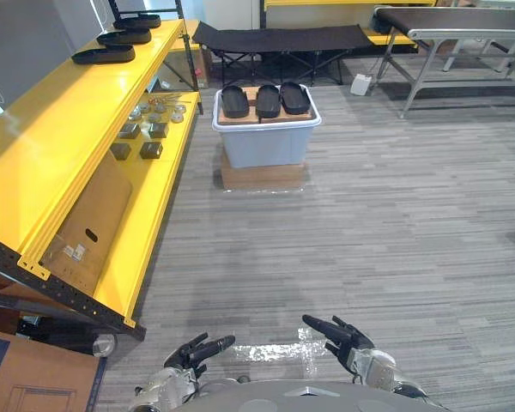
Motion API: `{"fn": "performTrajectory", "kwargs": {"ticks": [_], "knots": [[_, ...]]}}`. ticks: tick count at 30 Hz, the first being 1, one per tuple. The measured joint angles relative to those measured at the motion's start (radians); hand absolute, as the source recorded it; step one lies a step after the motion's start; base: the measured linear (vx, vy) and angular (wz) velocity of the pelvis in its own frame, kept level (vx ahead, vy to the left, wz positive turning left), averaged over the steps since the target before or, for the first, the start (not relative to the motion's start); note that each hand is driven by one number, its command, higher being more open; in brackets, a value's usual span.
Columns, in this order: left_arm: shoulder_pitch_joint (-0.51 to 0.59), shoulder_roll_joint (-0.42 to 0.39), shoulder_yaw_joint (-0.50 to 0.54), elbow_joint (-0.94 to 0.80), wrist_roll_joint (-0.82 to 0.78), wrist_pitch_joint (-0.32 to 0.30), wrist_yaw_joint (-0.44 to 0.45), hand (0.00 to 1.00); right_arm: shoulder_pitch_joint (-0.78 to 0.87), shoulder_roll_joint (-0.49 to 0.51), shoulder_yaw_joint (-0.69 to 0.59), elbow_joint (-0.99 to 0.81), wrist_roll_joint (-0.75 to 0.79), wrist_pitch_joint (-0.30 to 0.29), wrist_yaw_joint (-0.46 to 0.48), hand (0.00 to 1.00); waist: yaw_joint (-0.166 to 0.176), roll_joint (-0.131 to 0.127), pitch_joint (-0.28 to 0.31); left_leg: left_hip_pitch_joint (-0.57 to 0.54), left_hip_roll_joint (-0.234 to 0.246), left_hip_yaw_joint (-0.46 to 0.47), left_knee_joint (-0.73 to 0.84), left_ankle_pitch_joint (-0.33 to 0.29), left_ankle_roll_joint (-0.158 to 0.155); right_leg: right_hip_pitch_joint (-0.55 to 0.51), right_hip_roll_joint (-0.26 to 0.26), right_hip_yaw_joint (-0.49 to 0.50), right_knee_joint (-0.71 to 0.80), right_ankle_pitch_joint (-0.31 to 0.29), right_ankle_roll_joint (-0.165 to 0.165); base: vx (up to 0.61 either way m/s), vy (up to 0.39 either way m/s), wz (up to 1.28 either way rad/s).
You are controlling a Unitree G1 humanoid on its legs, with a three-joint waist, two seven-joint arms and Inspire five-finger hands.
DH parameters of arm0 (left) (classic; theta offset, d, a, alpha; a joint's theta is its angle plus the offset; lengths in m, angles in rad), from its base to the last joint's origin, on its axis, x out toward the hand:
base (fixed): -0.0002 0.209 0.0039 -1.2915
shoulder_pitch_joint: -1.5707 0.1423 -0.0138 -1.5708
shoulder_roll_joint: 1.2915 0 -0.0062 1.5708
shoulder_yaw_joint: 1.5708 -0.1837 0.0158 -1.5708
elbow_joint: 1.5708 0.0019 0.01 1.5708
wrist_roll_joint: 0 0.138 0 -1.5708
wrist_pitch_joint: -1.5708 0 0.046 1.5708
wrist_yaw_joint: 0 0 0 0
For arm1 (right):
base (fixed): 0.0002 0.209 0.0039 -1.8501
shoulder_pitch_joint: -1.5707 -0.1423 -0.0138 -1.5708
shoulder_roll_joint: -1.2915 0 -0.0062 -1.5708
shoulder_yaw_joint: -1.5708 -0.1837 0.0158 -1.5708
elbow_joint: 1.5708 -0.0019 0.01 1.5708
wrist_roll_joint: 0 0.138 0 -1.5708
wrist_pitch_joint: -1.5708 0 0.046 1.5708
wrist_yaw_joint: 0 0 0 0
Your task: Walk over and take three plastic housings, then place them on the shelf
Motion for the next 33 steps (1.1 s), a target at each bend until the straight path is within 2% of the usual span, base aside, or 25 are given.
{"fn": "performTrajectory", "kwargs": {"ticks": [4,6,17,22,33], "knots": [[0.000,0.001,-0.002,0.001,-0.035,0.014,-0.004,1.00,-0.018,0.001,0.001,0.000,0.000,0.000,0.000,1.00,-0.002,-0.032,0.015,0.020,-0.004,0.001,-0.011,0.004,-0.001,0.018,-0.002,-0.001,-0.005,0.001,0.002,0.01,0.006,0.00],[-0.008,0.001,-0.003,0.001,-0.062,0.012,-0.007,1.00,-0.031,0.001,0.002,0.000,0.000,-0.001,0.000,1.00,-0.003,-0.037,0.015,0.021,-0.007,0.002,-0.011,0.004,-0.001,0.018,-0.004,-0.002,-0.005,0.003,0.005,-0.02,0.033,0.00],[-0.026,-0.005,-0.010,0.000,-0.092,0.006,0.020,1.00,-0.043,0.016,0.024,0.006,-0.016,0.010,-0.002,1.00,-0.005,-0.025,0.018,0.020,-0.009,-0.005,-0.017,0.014,-0.003,0.031,-0.006,-0.022,-0.020,0.008,0.013,-0.05,0.018,0.03],[-0.014,-0.012,-0.010,0.000,0.020,-0.034,0.042,1.00,-0.037,0.015,0.018,0.017,-0.026,0.009,-0.011,1.00,-0.003,-0.027,0.018,0.019,-0.011,-0.007,-0.017,0.015,-0.001,0.036,-0.004,-0.024,-0.036,0.015,0.020,0.00,0.004,0.01],[0.014,-0.011,0.002,0.000,0.058,-0.080,0.049,1.00,-0.026,0.015,-0.026,0.039,-0.038,-0.026,-0.029,1.00,-0.010,-0.027,0.019,0.020,-0.010,-0.002,-0.017,0.010,-0.008,0.039,-0.001,-0.022,-0.046,0.016,0.020,0.00,0.002,0.00]]}}
